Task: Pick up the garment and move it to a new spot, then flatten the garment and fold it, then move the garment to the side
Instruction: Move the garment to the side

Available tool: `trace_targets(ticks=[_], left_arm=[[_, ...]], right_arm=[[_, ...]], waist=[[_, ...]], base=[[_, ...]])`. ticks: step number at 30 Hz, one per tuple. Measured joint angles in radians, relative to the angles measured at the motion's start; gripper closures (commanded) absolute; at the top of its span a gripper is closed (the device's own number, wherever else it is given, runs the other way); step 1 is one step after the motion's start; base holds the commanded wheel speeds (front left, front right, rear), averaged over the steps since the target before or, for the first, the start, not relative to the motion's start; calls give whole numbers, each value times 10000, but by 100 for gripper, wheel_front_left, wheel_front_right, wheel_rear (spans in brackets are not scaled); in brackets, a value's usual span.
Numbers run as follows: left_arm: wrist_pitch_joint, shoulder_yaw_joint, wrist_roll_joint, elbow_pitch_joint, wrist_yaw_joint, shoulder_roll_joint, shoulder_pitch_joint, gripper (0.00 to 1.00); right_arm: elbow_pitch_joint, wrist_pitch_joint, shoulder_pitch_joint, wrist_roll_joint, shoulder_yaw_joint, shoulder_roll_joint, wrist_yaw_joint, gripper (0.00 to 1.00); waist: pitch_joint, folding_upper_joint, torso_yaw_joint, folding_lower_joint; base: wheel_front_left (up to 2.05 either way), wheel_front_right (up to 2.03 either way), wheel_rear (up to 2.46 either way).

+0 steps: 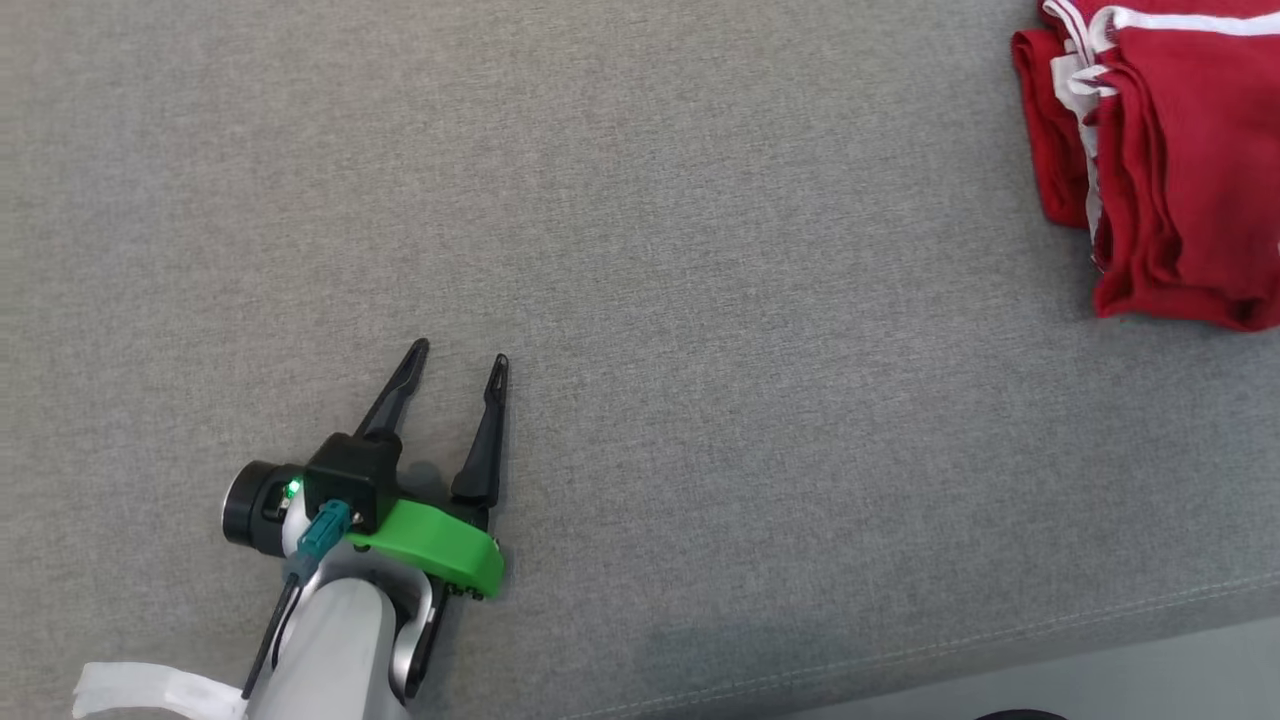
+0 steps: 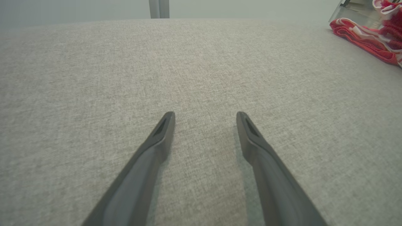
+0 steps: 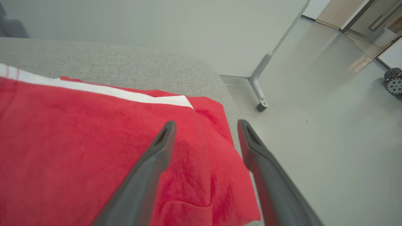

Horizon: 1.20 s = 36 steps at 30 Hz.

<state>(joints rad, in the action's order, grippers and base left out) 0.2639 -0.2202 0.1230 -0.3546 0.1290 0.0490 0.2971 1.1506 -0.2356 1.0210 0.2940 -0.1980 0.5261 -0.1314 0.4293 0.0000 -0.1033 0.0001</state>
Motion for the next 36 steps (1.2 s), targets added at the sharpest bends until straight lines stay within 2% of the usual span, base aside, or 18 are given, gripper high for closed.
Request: trace_targets(ticks=[4,12,20,28,36], left_arm=[[0,163,63,-13,2,0,-86,0],[2,543,240,-19,-25,0,-561,0],[0,909,483,-138,-251,-4,-1181,0],[0,1333,571,-307,-416,-2,-1599,0],[0,1546,686,-347,-575,2,-1922,0]], right_arm=[[31,-230,-174,-221,681,-318,0,0],[-3221,-261,-2708,-351,1344,-1868,0,0],[-5520,-265,-5218,-138,813,-3363,0,0],[-6247,-265,-6437,-150,725,-4056,0,0],[-6424,-265,-7116,-550,621,-4274,0,0]], waist=[[-103,0,170,0],[-873,0,127,0],[-1912,0,136,0],[-2609,0,409,-1],[-3058,0,698,-1]], base=[[0,0,0],[0,0,0],[0,0,0],[0,0,0],[0,0,0]])
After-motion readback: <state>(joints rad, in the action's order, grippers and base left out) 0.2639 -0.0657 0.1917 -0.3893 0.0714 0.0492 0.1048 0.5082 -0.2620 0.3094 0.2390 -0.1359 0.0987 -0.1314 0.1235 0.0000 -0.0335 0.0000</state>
